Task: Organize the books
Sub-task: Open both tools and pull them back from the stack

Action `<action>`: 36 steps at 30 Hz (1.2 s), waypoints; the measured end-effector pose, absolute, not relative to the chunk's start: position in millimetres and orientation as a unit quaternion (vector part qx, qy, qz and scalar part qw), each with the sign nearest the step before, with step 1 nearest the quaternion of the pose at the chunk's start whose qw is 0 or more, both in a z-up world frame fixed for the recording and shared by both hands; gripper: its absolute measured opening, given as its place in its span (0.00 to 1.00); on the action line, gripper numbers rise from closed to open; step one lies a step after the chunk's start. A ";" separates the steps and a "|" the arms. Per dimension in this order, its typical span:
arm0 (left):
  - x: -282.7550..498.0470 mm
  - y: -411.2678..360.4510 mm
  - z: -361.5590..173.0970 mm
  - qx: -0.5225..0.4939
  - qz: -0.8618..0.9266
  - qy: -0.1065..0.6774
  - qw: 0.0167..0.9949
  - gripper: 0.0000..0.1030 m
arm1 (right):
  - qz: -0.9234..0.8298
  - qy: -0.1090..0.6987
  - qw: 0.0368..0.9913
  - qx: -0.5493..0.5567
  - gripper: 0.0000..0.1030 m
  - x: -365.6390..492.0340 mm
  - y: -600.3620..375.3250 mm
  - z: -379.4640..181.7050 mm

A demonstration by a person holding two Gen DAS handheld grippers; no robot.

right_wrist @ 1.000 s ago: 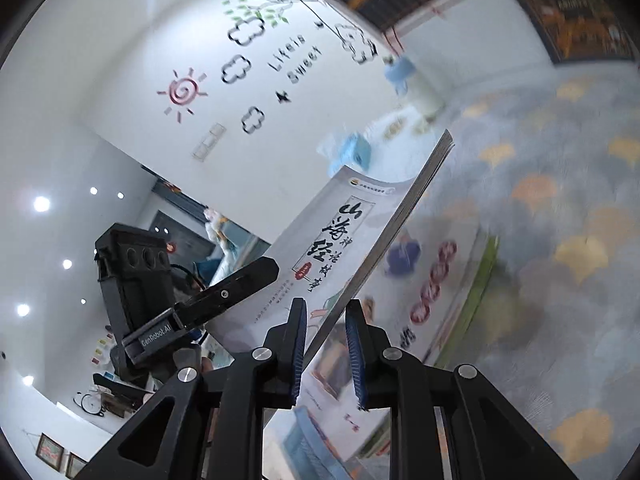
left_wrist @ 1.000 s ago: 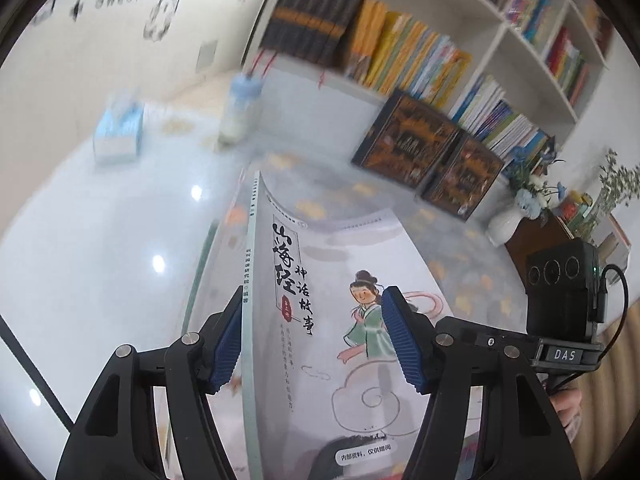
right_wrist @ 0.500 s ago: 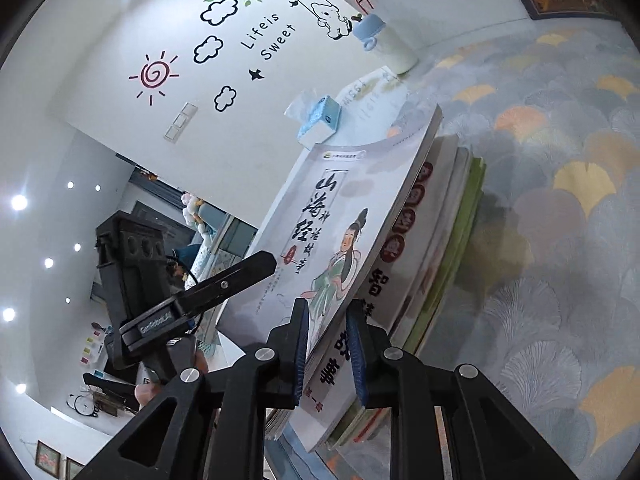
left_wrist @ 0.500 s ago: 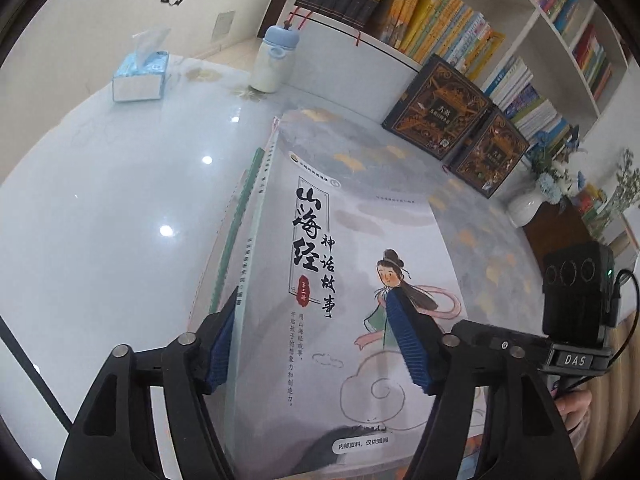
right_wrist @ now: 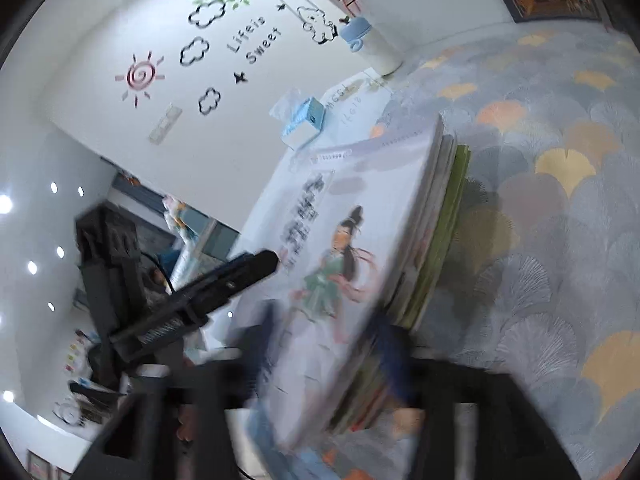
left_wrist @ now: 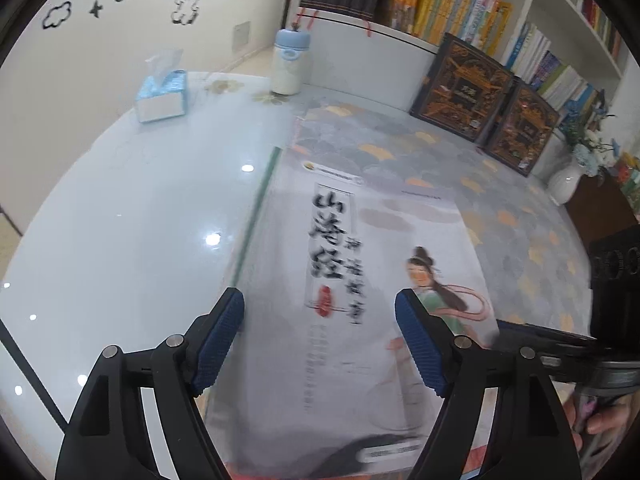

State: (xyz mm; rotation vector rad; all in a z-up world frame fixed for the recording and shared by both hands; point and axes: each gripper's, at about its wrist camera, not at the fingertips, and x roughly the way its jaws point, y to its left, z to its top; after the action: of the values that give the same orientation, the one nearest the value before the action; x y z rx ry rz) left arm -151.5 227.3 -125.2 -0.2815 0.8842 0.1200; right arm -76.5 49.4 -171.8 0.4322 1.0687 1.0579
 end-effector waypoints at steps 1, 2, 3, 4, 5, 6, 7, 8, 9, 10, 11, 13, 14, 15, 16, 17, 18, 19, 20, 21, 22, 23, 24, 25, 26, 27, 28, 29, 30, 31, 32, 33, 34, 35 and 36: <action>-153.1 227.8 -123.6 -0.134 0.065 0.425 0.893 0.76 | 0.464 0.487 0.713 0.196 0.97 -77.3 48.6 -170.4; -156.1 228.8 -121.3 -0.135 0.074 0.424 0.893 0.80 | 0.451 0.489 0.720 0.198 0.99 -79.3 46.5 -167.6; -158.2 229.3 -119.6 -0.135 0.083 0.423 0.892 0.81 | 0.447 0.491 0.722 0.196 0.99 -80.6 45.8 -164.5; -161.9 229.1 -116.2 -0.136 0.095 0.419 0.893 0.81 | 0.445 0.493 0.725 0.184 0.99 -83.3 43.9 -159.0; -167.5 226.7 -110.8 -0.136 0.108 0.407 0.897 0.83 | 0.443 0.491 0.731 0.169 0.99 -86.9 40.3 -152.0; -169.6 224.6 -107.6 -0.136 0.108 0.399 0.900 0.84 | 0.441 0.486 0.738 0.159 0.99 -89.8 37.3 -147.0; -172.3 221.1 -103.9 -0.137 0.102 0.392 0.904 0.86 | 0.439 0.475 0.750 0.141 0.99 -95.0 31.8 -138.8; -175.3 217.2 -100.3 -0.144 0.094 0.384 0.907 0.86 | 0.436 0.463 0.762 0.127 0.99 -100.9 25.2 -131.4; -178.3 213.2 -96.4 -0.156 0.088 0.375 0.910 0.86 | 0.431 0.454 0.770 0.120 0.99 -105.8 19.1 -126.8; -180.9 208.5 -92.3 -0.168 0.079 0.364 0.913 0.86 | 0.429 0.449 0.775 0.117 0.99 -109.3 14.3 -124.0; -182.0 204.8 -89.2 -0.171 0.071 0.357 0.915 0.86 | 0.428 0.446 0.778 0.117 1.00 -111.2 10.1 -122.5; -184.8 195.2 -82.8 -0.170 0.055 0.347 0.921 0.86 | 0.422 0.453 0.775 0.127 1.00 -112.2 7.7 -126.9; -185.6 192.2 -80.8 -0.165 0.060 0.348 0.921 0.86 | 0.419 0.465 0.769 0.127 1.00 -111.5 12.1 -130.4; -186.9 190.1 -78.2 -0.156 0.071 0.349 0.921 0.86 | 0.424 0.481 0.758 0.120 1.00 -111.2 23.2 -135.7; -188.1 189.1 -76.0 -0.147 0.080 0.348 0.922 0.86 | 0.430 0.486 0.752 0.115 1.00 -111.9 31.5 -137.9; -189.5 189.3 -74.3 -0.137 0.089 0.348 0.923 0.86 | 0.434 0.487 0.750 0.108 1.00 -112.9 39.7 -139.5; -190.9 190.4 -73.9 -0.127 0.099 0.352 0.922 0.86 | 0.428 0.494 0.751 0.096 1.00 -114.7 51.9 -143.0; -192.3 192.6 -75.2 -0.123 0.104 0.356 0.920 0.86 | 0.425 0.499 0.750 0.092 1.00 -115.9 60.0 -146.0; -193.6 194.0 -76.0 -0.125 0.105 0.359 0.919 0.86 | 0.426 0.504 0.746 0.090 1.00 -118.0 66.7 -149.2; -194.2 197.6 -79.5 -0.130 0.106 0.365 0.916 0.86 | 0.434 0.510 0.738 0.087 1.00 -121.5 74.4 -152.1; -194.3 200.7 -83.3 -0.134 0.106 0.371 0.913 0.86 | 0.442 0.515 0.730 0.083 1.00 -126.3 82.3 -154.5; -194.7 202.0 -86.0 -0.135 0.107 0.374 0.911 0.86 | 0.442 0.514 0.731 0.075 1.00 -131.3 89.1 -155.1; -194.7 203.4 -89.4 -0.134 0.111 0.380 0.909 0.86 | 0.444 0.513 0.731 0.069 1.00 -134.7 93.1 -155.4; -195.9 203.2 -92.1 -0.132 0.113 0.383 0.907 0.86 | 0.449 0.512 0.729 0.066 1.00 -136.5 96.0 -155.1; -195.2 203.1 -94.4 -0.128 0.115 0.387 0.906 0.86 | 0.455 0.511 0.727 0.062 1.00 -138.0 98.5 -154.6; -193.4 202.8 -97.2 -0.128 0.115 0.392 0.904 0.86 | 0.455 0.511 0.727 0.055 1.00 -138.2 98.6 -153.4; -192.5 201.8 -98.4 -0.129 0.114 0.394 0.903 0.86 | 0.453 0.508 0.731 0.054 1.00 -137.2 95.4 -152.3; -191.4 199.5 -100.0 -0.131 0.110 0.397 0.901 0.86 | 0.448 0.505 0.736 0.054 1.00 -136.2 91.2 -150.7; -190.3 197.3 -100.5 -0.131 0.109 0.399 0.901 0.86 | 0.436 0.501 0.746 0.053 1.00 -134.6 82.5 -148.7; -188.5 194.2 -100.5 -0.130 0.107 0.401 0.901 0.87 | 0.420 0.492 0.761 0.045 1.00 -133.1 71.2 -144.6; -186.5 189.9 -100.6 -0.127 0.106 0.403 0.900 0.87 | 0.399 0.480 0.781 0.034 1.00 -132.6 57.3 -138.7; -184.0 183.6 -99.8 -0.120 0.105 0.404 0.901 0.87 | 0.385 0.472 0.793 0.029 1.00 -132.7 48.0 -134.9; -182.0 177.9 -98.8 -0.113 0.105 0.405 0.901 0.87 | 0.357 0.459 0.813 0.019 1.00 -133.6 31.9 -127.9; -179.4 170.4 -97.9 -0.104 0.105 0.406 0.902 0.89 | 0.334 0.450 0.828 0.009 1.00 -135.7 19.2 -121.5; -175.6 160.0 -97.3 -0.090 0.105 0.412 0.900 0.92 | 0.315 0.440 0.841 -0.003 1.00 -138.9 8.4 -115.4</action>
State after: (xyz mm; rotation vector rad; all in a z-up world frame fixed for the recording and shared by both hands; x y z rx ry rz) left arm -175.6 160.0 -97.3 -0.1861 0.8535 0.2180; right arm -138.9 8.4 -115.3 -0.0061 0.9298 0.6647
